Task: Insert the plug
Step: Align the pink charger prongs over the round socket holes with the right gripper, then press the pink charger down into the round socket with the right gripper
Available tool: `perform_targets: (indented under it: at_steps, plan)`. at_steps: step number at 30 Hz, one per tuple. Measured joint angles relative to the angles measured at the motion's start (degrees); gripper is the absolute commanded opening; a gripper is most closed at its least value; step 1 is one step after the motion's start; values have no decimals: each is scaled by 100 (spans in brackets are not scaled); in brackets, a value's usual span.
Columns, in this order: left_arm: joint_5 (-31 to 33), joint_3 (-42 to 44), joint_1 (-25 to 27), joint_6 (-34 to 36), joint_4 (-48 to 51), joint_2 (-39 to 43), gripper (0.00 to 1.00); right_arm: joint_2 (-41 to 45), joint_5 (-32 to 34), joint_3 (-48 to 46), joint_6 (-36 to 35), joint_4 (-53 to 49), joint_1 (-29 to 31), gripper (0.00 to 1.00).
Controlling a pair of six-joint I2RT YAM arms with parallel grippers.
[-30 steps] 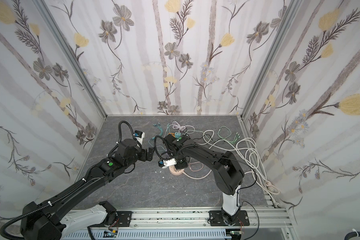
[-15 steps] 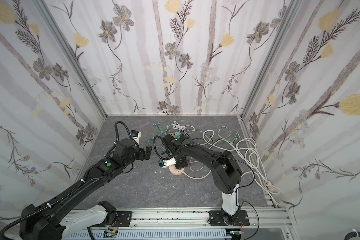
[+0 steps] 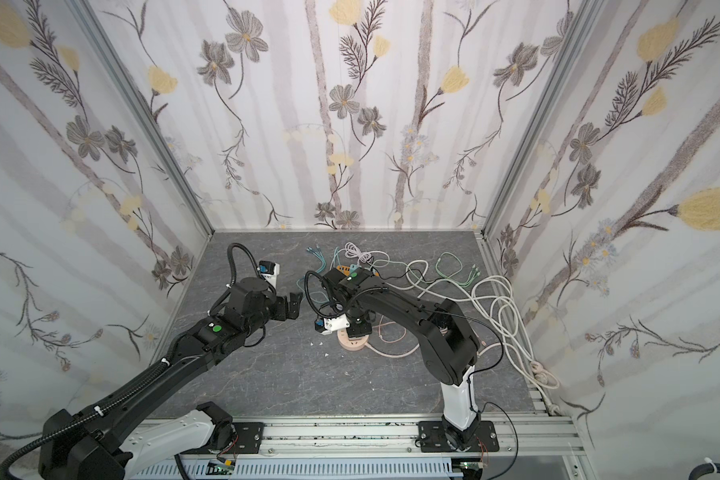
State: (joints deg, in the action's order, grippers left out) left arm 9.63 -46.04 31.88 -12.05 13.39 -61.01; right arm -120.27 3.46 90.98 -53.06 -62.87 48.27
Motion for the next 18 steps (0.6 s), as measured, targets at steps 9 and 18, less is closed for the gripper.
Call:
perform_targets:
  at_steps: [9,18]
  plan:
    - [31,70,-83,-17,33,33,100,-647,741,649,345,-656,391,0]
    - [140,197,-175,-39,181,186,100,-1117,1797,813,1040,-1384,791,0]
